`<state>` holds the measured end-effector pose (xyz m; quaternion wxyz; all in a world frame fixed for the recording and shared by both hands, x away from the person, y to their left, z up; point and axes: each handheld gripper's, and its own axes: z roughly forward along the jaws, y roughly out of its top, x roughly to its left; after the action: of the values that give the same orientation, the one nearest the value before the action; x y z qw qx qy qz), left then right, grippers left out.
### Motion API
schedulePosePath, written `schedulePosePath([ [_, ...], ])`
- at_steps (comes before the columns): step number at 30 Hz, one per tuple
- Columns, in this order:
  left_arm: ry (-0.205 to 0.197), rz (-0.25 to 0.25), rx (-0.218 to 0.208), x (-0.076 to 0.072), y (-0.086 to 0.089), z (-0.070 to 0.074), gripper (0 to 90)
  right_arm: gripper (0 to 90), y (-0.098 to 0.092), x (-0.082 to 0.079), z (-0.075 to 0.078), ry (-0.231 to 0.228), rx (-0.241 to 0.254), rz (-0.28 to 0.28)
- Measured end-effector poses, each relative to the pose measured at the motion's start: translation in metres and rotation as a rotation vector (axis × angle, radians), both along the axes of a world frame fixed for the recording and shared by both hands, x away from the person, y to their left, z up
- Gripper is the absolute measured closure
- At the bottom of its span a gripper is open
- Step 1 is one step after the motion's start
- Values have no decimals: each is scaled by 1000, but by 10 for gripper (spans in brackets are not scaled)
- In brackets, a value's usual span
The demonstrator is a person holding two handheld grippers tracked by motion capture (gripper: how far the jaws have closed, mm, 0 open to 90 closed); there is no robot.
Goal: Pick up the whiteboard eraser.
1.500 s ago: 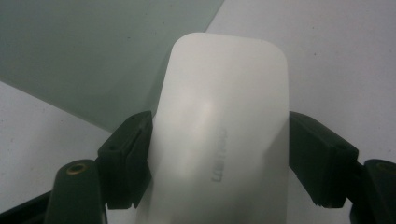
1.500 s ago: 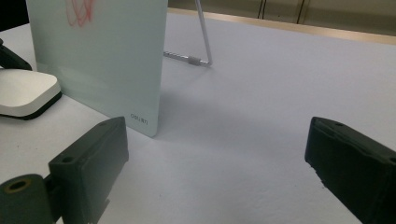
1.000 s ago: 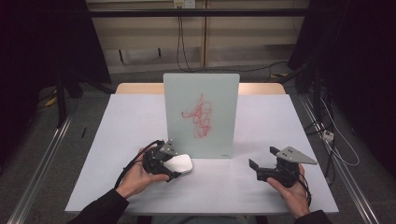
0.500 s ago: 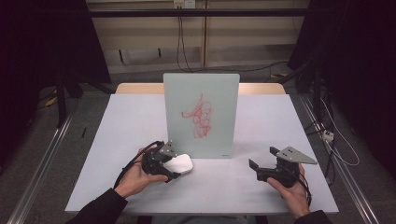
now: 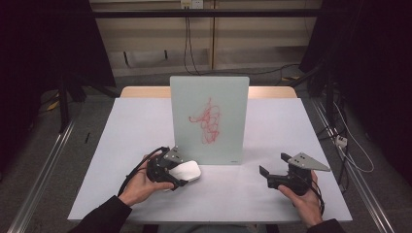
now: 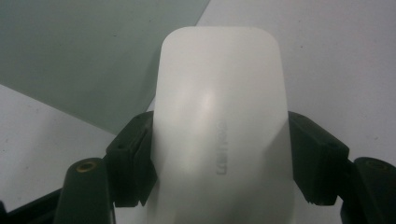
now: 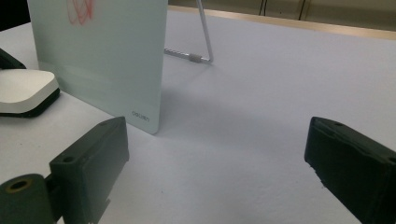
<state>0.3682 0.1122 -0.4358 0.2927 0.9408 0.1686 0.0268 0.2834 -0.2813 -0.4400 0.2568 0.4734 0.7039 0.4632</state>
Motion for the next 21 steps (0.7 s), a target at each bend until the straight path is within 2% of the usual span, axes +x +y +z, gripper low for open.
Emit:
schedulePosePath([
  [7,-6,-1,-20,-3,1,3,310,63,0,0,0,0,-1,3],
  [8,-17,7,-22,-3,1,4,310,63,0,0,0,0,0,3],
  [13,-16,-3,-50,-5,2,6,310,62,0,0,0,-1,0,1],
  [14,-21,-21,-38,-5,3,7,310,62,0,0,0,0,1,1],
  [17,-18,-6,-71,-8,2,8,310,62,0,0,0,-1,0,3],
  [18,-26,-11,-64,-9,2,9,310,63,0,0,0,-2,0,1],
  [21,-31,-7,-80,-10,4,12,310,63,0,0,0,-2,1,1],
])
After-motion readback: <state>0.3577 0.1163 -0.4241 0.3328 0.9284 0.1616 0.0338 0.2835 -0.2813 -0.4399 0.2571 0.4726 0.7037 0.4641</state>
